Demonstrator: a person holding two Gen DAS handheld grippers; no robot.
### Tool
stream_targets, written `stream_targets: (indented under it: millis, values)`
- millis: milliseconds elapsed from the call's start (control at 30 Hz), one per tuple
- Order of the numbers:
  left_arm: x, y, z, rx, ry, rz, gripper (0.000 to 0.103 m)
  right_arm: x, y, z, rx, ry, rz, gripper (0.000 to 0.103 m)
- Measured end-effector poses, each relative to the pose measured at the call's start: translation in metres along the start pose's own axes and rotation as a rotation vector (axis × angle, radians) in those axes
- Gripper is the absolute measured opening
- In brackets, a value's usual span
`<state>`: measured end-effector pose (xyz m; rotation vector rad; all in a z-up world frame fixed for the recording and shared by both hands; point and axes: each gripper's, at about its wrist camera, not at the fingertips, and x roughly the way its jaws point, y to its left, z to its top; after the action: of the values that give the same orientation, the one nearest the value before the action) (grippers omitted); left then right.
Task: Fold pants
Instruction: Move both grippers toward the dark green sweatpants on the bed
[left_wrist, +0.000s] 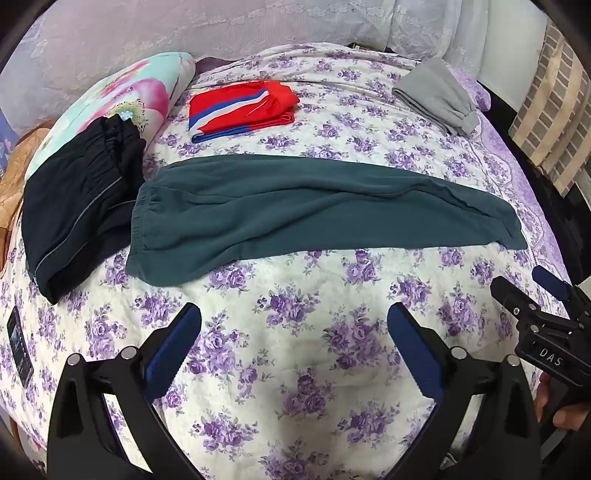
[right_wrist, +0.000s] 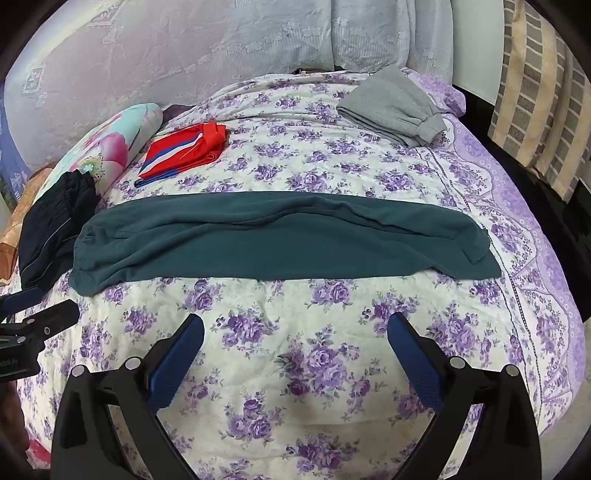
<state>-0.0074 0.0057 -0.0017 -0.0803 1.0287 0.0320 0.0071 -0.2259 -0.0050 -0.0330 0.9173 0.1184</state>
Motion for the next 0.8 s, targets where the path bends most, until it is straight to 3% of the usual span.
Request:
stream_targets:
  millis: [800]
  values:
    - [-0.0025, 0.0028, -0.0006, -0.01, 0.001, 0.016, 0.098, 0.0045, 0.0007, 0.0027, -0.011, -0.002, 0.02, 0.099]
